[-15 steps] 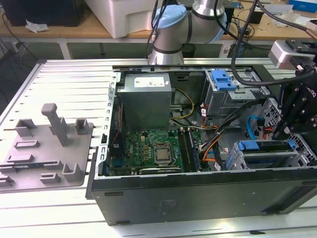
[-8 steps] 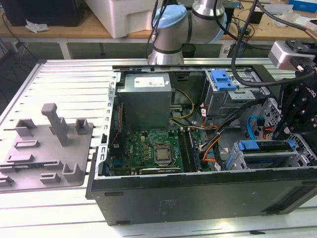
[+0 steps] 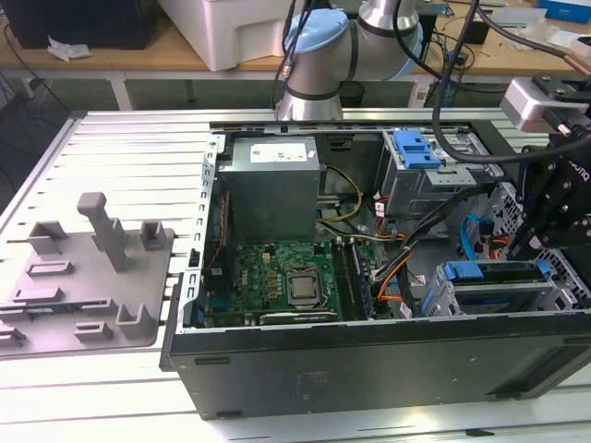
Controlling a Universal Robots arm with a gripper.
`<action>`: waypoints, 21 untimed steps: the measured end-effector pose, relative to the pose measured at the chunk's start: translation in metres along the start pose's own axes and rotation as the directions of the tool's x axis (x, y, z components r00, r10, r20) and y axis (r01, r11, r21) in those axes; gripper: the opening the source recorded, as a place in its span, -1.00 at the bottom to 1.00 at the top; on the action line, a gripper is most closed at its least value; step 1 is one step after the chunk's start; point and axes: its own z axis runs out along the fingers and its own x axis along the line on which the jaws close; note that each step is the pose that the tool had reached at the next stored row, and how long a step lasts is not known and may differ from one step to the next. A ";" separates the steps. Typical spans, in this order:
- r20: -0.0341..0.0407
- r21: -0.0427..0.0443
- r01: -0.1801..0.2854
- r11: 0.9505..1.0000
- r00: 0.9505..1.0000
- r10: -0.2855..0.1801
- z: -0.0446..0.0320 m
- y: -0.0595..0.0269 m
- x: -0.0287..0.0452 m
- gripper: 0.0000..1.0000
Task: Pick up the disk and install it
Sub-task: 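Insert the first disk wire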
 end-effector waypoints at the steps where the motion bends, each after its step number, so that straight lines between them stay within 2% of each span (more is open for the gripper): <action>1: 0.000 0.000 0.006 1.000 1.000 -0.006 0.0000 0.0000 -0.0004 -0.66; 12: -0.001 0.001 0.018 1.000 1.000 -0.018 0.0001 -0.0010 -0.0011 -0.66; 21: -0.001 0.001 0.018 1.000 1.000 -0.018 0.0014 -0.0005 0.0012 -0.66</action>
